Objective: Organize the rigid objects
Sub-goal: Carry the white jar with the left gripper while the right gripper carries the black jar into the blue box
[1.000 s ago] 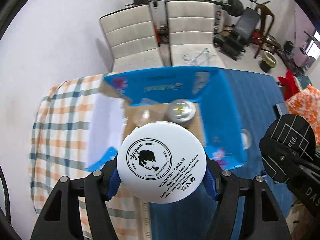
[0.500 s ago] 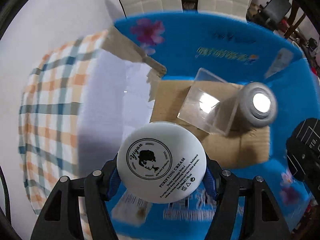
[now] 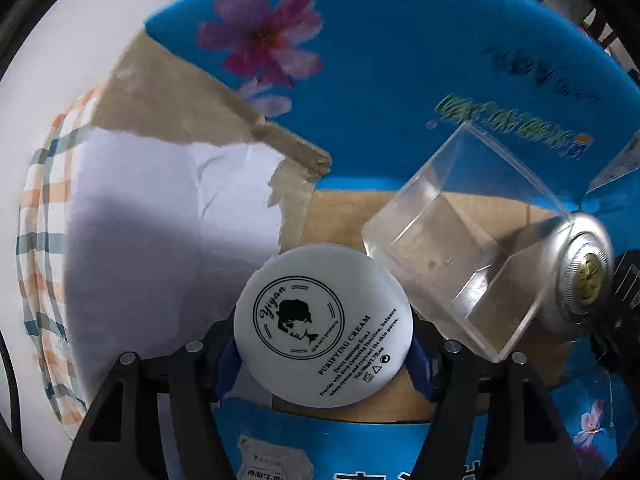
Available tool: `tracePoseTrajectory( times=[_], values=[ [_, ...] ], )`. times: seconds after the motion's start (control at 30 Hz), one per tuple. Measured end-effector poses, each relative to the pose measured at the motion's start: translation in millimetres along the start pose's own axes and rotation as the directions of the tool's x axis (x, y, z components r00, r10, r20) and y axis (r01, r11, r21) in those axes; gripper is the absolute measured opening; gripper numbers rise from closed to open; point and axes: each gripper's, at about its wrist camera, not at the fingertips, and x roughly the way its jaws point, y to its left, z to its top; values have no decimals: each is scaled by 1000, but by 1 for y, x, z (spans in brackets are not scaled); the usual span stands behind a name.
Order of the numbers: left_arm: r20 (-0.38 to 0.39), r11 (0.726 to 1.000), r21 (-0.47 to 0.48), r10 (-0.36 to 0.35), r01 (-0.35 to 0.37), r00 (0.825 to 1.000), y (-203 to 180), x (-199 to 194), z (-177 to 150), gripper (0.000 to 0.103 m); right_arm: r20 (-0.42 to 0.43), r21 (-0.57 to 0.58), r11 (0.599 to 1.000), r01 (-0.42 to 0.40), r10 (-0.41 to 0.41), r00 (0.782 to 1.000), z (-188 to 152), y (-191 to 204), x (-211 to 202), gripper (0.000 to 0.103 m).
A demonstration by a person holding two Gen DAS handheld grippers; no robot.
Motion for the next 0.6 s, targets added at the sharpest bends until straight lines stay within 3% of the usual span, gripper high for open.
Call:
tracePoseTrajectory(
  times=[0.27, 0.37, 0.53, 0.6],
  values=[
    [-48, 997, -33, -73, 71, 996, 7, -1, -9, 66, -50, 3, 999, -34, 34, 998, 16, -8, 8, 30],
    [-35, 993, -50, -110, 108, 993, 12, -7, -12, 75, -75, -1, 999, -48, 48, 996, 17, -12, 10, 31],
    [-6, 992, -21, -121, 121, 993, 4, -25, -20, 103, -136, 2, 996, -88, 88, 987, 8, -17, 12, 37],
    [14, 994, -15, -110, 110, 994, 4, -32, -22, 103, -132, -8, 996, -92, 91, 987, 4, -18, 8, 46]
  ],
)
